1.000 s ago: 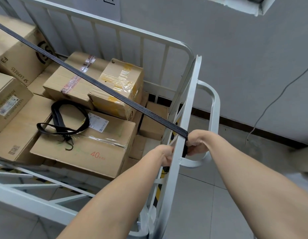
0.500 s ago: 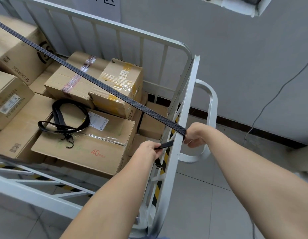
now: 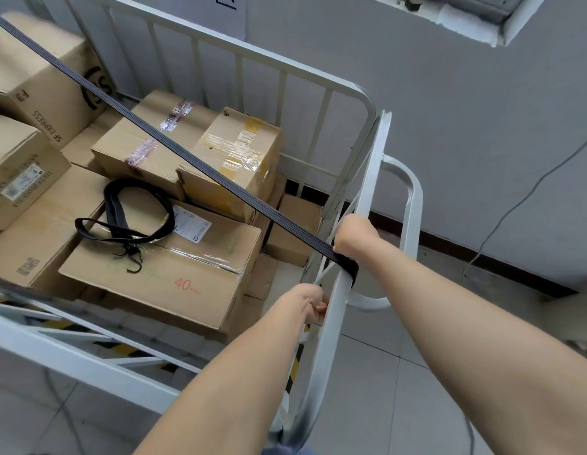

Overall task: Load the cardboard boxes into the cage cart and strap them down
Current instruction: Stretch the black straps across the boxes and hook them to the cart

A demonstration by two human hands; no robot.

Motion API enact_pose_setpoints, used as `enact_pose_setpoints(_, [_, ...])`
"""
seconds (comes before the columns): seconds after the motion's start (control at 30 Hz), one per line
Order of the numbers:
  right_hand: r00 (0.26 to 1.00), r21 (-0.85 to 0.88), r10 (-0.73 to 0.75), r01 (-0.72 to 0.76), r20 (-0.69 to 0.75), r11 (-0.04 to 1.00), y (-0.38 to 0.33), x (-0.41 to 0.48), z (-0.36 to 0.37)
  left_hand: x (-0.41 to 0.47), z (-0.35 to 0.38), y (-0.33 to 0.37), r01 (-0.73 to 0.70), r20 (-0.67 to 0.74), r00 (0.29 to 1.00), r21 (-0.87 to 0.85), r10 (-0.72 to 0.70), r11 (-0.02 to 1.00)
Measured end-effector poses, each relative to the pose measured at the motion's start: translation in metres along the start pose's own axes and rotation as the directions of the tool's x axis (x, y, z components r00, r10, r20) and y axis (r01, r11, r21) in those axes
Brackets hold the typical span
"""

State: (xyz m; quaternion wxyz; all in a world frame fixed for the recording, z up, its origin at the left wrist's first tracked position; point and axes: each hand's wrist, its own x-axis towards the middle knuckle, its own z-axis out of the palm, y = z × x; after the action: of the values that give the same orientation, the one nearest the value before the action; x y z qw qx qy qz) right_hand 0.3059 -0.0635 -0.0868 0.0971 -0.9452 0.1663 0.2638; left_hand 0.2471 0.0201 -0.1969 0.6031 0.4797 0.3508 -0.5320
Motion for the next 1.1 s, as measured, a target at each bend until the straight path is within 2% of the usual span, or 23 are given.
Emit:
enact_pose_setpoints(0.17, [0.998,-0.042,-0.032,0.034,0.05,0.999,0.003,0.008,0.003,0.017,0.011,-0.001,0.053,0.089,0.994,0.061,-0.058,0.997])
enact_pose_setpoints(0.33, [0.978,-0.211,-0.14,0.171,0.155,0.962,-0.003,-0.006,-0.007,0.018,0.021,-0.002,0.045,0.16,0.986,0.041,-0.051,0.998])
enact_pose_setpoints(0.53, [0.995,-0.18,-0.088,0.096,0.053,0.979,0.001,-0.011,0.002,0.028,0.021,-0.008,0.073,0.199,0.977,0.049,-0.081,0.996])
enact_pose_setpoints(0.77, [0.995,-0.206,-0.102,0.1,0.0,0.973,-0.005,-0.027,-0.004,0.031,0.019,-0.011,0.05,0.304,0.95,0.072,-0.069,0.996])
enact_pose_setpoints(0.87, [0.992,-0.176,-0.126,0.125,0.002,0.976,-0.003,-0.027,-0.005,0.03,0.018,-0.01,0.056,0.303,0.949,0.115,-0.089,0.992])
enact_pose_setpoints(0.97, [0.99,-0.17,-0.138,0.141,0.029,0.975,-0.001,-0.023,-0.005,0.03,0.024,-0.007,0.07,0.295,0.951,0.08,-0.091,0.994])
enact_pose_setpoints(1.1, [0.985,-0.252,-0.168,0.172,0.037,0.952,-0.006,-0.018,0.009,0.04,0.014,0.004,0.042,0.174,0.983,0.078,-0.055,0.996])
